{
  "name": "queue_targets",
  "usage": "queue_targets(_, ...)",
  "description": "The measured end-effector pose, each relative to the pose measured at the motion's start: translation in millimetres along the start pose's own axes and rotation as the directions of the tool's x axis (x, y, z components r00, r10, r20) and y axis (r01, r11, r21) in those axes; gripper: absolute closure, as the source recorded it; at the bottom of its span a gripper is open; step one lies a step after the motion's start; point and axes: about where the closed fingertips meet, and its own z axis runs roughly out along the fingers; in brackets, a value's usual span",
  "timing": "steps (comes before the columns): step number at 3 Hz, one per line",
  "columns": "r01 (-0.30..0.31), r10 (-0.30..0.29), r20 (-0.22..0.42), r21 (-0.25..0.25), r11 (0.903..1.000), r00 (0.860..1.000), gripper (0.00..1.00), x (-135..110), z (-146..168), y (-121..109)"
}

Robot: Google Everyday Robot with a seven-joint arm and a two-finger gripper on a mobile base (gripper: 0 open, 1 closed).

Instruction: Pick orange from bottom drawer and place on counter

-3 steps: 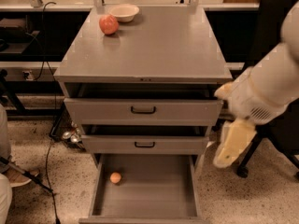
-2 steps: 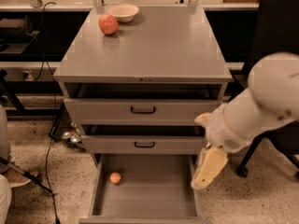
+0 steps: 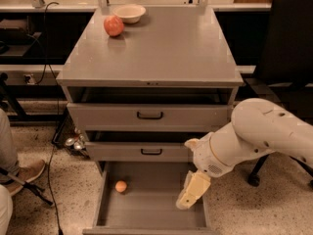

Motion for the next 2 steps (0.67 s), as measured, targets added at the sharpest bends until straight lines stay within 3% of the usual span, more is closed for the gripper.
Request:
queue_targets(1,0.002,-0.002,-0.004,-0.006,1.0000,1.000,0.00,0,-1,2)
queue_targets(2,-0.015,0.016,0.042,-0.032,0.9994,0.999,0.00,8,27,-3)
